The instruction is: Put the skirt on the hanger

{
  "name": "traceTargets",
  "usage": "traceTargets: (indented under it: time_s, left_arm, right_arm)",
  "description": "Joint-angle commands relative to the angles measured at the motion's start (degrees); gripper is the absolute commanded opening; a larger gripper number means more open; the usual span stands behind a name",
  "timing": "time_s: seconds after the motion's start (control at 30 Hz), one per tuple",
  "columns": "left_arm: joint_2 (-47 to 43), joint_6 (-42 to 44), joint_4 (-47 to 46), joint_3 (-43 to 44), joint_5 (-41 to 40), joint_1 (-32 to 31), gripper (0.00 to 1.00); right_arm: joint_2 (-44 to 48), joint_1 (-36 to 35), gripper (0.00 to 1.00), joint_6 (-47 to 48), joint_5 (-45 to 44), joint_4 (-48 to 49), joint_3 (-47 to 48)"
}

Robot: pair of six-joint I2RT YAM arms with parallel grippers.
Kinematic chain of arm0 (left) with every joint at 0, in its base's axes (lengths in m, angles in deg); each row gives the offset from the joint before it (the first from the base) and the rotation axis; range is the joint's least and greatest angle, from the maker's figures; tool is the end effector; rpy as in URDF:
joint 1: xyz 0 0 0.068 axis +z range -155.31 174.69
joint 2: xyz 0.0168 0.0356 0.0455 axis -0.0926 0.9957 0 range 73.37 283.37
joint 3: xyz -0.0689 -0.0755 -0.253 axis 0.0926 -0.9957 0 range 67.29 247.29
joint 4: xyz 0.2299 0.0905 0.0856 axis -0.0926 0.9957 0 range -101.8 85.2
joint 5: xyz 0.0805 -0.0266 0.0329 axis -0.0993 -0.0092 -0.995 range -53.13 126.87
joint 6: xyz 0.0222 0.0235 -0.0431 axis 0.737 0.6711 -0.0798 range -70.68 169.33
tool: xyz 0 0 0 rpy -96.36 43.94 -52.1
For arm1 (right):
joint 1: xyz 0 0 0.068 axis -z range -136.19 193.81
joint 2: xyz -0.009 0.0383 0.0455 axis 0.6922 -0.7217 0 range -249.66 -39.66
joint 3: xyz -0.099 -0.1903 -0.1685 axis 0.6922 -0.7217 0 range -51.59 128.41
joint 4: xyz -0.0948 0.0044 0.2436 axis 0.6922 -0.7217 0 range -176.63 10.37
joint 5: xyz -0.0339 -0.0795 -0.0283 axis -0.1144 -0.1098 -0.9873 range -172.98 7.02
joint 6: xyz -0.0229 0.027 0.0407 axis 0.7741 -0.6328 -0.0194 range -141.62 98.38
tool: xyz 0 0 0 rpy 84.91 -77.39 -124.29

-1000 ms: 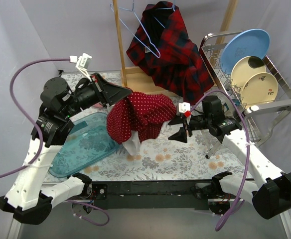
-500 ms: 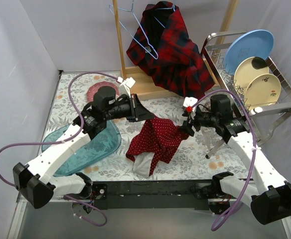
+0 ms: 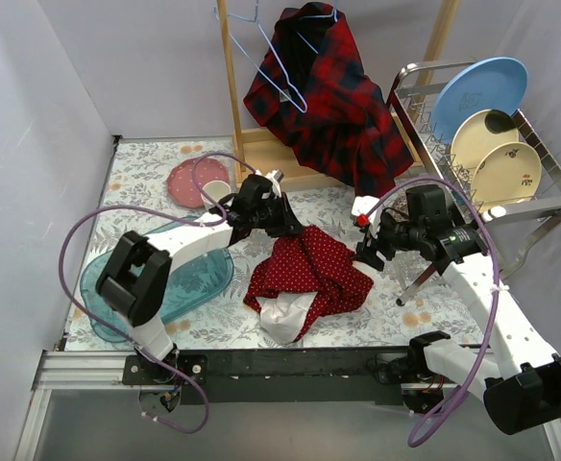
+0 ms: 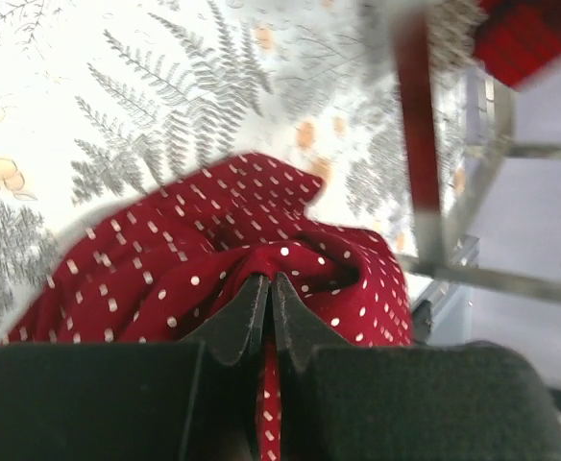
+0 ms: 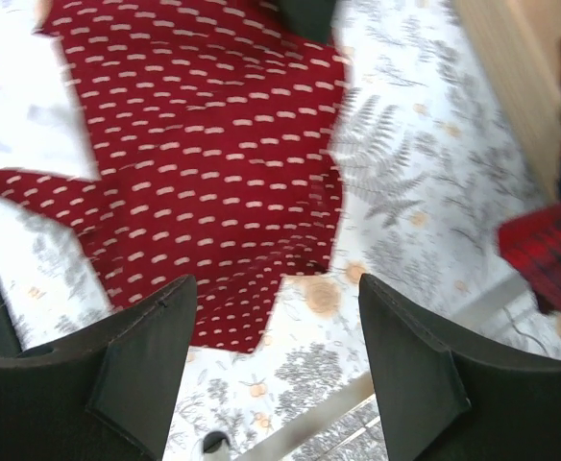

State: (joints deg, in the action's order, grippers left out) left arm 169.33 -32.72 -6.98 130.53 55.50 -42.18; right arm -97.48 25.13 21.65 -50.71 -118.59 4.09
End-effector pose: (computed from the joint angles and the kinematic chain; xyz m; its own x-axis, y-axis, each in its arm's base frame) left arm 0.2904 -0.2320 0.2285 -0.8312 -0.5497 0.0830 -0.3761 0.4460 -0.8122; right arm 0.1880 0.0836 0.3193 -0.0067 -0.6140 -0.7893 -0.9015 0.3453 -0.2609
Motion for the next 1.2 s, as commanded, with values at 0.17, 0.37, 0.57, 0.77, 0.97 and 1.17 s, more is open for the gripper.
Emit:
traceTargets:
  time_s: [0.17,0.37,0.57,0.77,0.97,1.17]
  left_arm:
    - [7.0,3.0,1.5,12.6,1.5,0.3,0.37]
    - [-3.7,10.0,8.4,11.3,-7.1,0.6,0.72]
    - [-22.4,12.5,17.0,2.2,-17.4,0.7,0.82]
    - [-37.7,8.1,21.8,-10.0,-15.7,0.6,0.85]
    - [-46.8,3.7,22.7,-18.1,-7.9,0.6,0.86]
    - [-49.4,2.7,26.1,-21.0,-4.8,0.5,0.86]
  right_arm:
    - [-0.3,-6.9,0.75,10.4,16.6,-12.2,4.6]
    - [-5.3,-21.9,0.74,2.4,9.0,-5.4,2.6]
    - [-10.4,-23.4,0.72,-5.4,-5.1,5.3,3.3]
    - [-13.6,-23.6,0.7,-8.7,-7.0,8.4,0.6]
    - [-14.5,-24.1,0.68,-9.2,-9.2,8.6,-2.5]
    - [-16.3,-25.0,0.66,-8.9,-12.9,8.7,-3.7]
